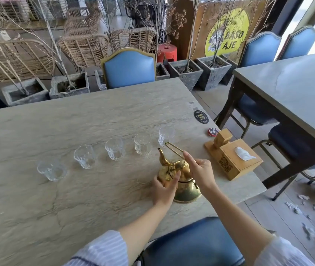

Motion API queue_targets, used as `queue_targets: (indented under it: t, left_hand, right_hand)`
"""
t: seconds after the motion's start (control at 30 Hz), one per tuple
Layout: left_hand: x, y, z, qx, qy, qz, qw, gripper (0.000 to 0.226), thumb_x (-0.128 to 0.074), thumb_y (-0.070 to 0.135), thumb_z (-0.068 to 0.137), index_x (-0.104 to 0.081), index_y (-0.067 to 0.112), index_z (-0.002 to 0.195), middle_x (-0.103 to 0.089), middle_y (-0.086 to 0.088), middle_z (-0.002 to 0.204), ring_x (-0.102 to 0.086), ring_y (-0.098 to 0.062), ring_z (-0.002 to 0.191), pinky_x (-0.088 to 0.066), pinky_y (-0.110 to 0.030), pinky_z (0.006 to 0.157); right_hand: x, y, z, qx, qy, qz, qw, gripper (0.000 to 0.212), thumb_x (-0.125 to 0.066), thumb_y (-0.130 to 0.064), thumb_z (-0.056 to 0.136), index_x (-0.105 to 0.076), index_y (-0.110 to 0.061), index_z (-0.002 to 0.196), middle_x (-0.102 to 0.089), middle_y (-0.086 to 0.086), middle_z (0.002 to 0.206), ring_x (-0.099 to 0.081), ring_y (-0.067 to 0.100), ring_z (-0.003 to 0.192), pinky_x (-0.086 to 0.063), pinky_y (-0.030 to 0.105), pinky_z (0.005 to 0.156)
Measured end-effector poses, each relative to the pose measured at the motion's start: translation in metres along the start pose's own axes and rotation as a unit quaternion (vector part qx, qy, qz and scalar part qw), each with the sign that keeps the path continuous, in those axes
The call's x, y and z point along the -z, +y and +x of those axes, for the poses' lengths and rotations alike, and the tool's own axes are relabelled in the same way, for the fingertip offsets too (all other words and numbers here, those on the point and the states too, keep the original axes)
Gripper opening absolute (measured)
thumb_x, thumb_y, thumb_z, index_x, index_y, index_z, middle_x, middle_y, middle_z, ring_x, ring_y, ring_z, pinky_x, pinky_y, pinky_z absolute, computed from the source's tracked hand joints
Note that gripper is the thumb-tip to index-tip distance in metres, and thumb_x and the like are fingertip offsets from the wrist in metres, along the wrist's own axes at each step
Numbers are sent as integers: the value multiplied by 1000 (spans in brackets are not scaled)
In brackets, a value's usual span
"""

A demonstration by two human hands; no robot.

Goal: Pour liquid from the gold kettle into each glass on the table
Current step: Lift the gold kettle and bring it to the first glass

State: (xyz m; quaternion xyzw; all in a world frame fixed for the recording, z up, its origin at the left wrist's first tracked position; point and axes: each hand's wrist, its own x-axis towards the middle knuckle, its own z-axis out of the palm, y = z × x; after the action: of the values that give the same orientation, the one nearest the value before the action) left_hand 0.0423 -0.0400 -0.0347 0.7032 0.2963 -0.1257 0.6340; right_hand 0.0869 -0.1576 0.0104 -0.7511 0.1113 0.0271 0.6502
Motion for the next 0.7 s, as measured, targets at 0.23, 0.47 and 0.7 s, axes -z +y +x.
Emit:
queue_targets:
  t: [0.23,0.47,0.7]
  left_hand:
    - [-9,22,12,22,-23,5,999,146,-58,99,40,-28,17,158,-47,-6,154,-49,-28,137,-47,-49,110]
    - [-13,50,37,12,-82,3,997,127,-59,96,51,-35,24,153,-52,-5,149,-53,-28,133,-47,-52,109]
    - [-15,76,54,92,-128,-66,985,89,-62,80,74,-47,25,142,-56,-8,141,-57,-33,127,-56,-58,94]
  right_hand:
    - [5,-17,18,-9,26,-4,1000,60,-68,-45,86,-35,-10,49,-25,2,45,-20,11,39,-22,20,41]
    - [6,-44,47,16,-7,-74,997,57,-55,-38,96,-38,-15,47,-34,-5,39,-27,11,36,-26,25,44]
    - [-8,-86,82,0,-51,-183,982,54,-51,-35,99,-43,-14,50,-38,-2,41,-31,11,33,-29,27,45]
